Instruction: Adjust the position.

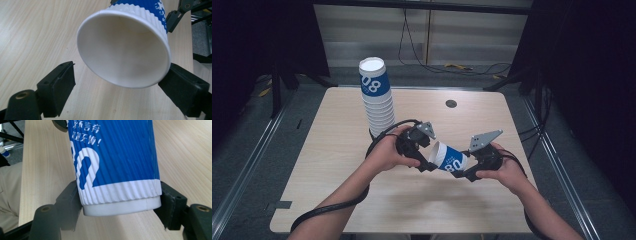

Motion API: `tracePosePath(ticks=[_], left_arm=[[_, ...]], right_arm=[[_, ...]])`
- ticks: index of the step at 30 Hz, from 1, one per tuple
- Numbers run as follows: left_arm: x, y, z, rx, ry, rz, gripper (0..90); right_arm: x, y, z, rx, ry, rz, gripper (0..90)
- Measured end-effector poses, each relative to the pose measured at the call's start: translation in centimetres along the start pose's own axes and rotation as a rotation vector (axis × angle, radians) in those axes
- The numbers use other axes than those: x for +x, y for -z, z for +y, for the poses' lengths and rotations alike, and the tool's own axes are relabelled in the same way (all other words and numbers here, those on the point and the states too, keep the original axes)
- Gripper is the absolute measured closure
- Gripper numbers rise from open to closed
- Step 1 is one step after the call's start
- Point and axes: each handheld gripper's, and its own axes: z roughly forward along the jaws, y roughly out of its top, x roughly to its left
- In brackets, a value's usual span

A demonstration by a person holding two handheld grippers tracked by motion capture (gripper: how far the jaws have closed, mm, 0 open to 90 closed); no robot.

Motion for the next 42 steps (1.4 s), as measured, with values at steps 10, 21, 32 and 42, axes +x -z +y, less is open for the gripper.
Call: tracePosePath(ticks=[10,21,32,42], left_arm=[[0.0,-0.2,0.1,-0.018,-0.016,-0.028,8.2],[-0.1,0.0,0.2,-0.032,-0.036,-0.042,11.2],[-0.3,0.1,0.4,0.007,-0.055,-0.028,15.8],[-0.4,0.3,0.6,0.041,-0.058,-0.017,16.2]], right_arm=[[0.3,-0.4,0.3,-0.028,0.031,0.027,29.6],[0.3,-0.5,0.6,-0.051,0.05,0.039,29.7],[0.4,-0.8,0.8,-0.044,0.062,0.025,29.4],[0.5,-1.4,0.8,-0.037,0.052,0.029,29.1]])
